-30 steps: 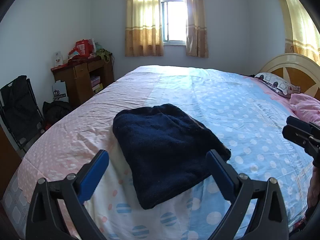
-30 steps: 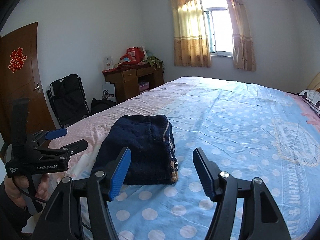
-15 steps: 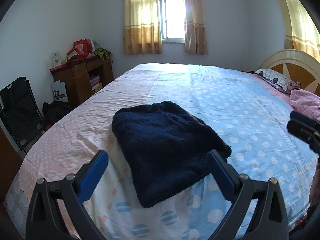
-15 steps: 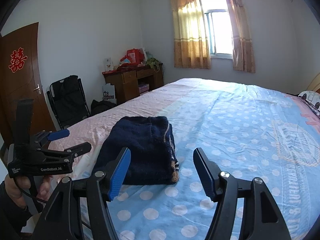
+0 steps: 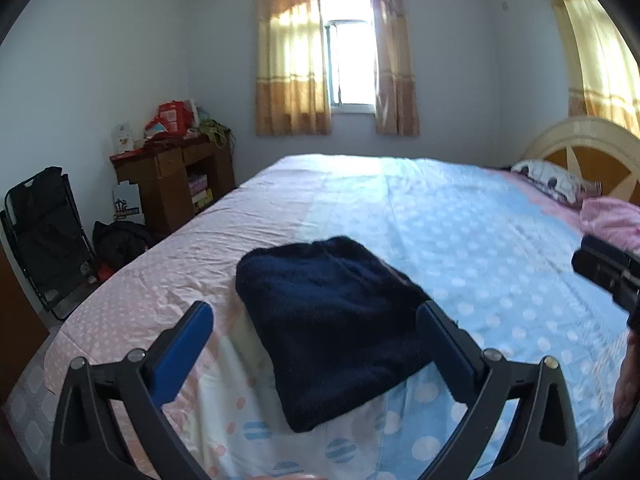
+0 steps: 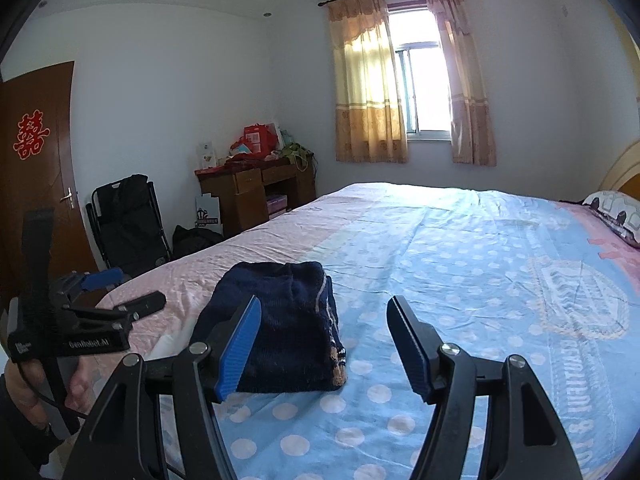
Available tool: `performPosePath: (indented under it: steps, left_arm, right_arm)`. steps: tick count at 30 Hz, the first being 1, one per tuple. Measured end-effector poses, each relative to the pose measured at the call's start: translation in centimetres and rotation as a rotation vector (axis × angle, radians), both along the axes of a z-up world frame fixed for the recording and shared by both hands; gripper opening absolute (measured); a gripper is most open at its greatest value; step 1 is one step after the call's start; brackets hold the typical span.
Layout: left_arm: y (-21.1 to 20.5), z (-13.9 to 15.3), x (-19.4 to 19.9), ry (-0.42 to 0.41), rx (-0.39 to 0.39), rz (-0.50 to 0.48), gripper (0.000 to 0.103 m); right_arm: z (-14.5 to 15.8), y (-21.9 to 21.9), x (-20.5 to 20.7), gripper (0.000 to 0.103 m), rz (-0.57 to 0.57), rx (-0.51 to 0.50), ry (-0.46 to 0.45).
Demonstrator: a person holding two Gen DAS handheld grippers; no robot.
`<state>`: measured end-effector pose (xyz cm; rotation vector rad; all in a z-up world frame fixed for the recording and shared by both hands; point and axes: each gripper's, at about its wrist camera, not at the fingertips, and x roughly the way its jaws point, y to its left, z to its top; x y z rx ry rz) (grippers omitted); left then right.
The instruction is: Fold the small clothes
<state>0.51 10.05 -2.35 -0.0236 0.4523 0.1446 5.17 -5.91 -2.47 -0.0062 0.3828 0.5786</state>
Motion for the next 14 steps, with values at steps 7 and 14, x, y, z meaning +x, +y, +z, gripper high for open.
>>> performPosePath:
  steps: [7, 14]
  left_arm:
    - [0.8, -0.5, 0.5, 0.011, -0.024, 0.02, 0.103]
    - [0.9, -0.9, 0.4, 0.006, -0.032, 0.023, 0.103]
  right_arm:
    - [0.2, 0.5, -0.7, 0.067, 0.017, -0.014, -0.023]
    - [-0.2, 0.9, -0.6, 0.067, 0.03, -0.026, -0.008]
